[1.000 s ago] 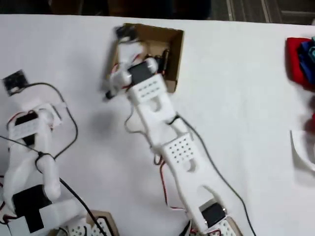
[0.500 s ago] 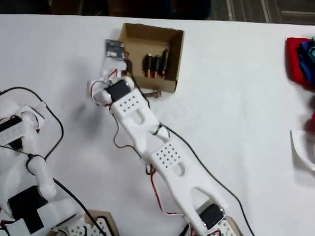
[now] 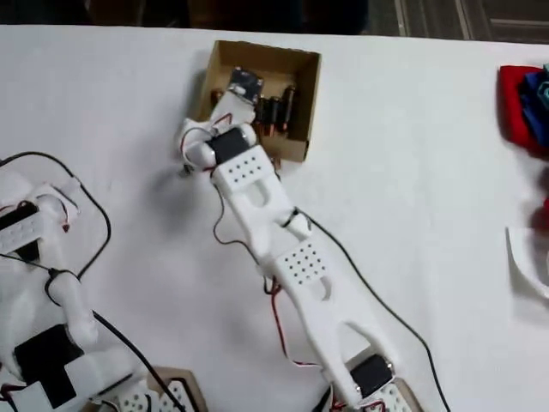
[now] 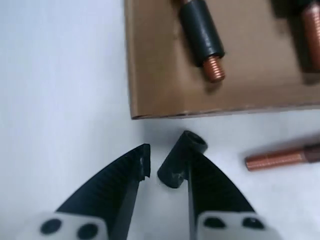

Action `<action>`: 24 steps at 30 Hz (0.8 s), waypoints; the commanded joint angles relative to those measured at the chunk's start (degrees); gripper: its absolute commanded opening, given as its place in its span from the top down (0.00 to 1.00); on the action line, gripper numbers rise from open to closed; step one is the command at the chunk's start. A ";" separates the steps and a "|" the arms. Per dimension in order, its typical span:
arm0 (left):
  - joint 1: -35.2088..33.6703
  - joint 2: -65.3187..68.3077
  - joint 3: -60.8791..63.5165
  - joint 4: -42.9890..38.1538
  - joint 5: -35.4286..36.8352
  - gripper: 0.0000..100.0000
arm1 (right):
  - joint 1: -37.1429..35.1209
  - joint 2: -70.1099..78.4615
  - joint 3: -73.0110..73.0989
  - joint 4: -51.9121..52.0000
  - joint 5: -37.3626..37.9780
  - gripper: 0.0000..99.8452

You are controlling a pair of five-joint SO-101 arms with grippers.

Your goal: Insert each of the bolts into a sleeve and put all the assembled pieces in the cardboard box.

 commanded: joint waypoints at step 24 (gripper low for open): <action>-0.53 -0.70 -1.98 -0.53 0.44 0.98 | -0.66 -0.75 5.63 -7.16 0.09 0.82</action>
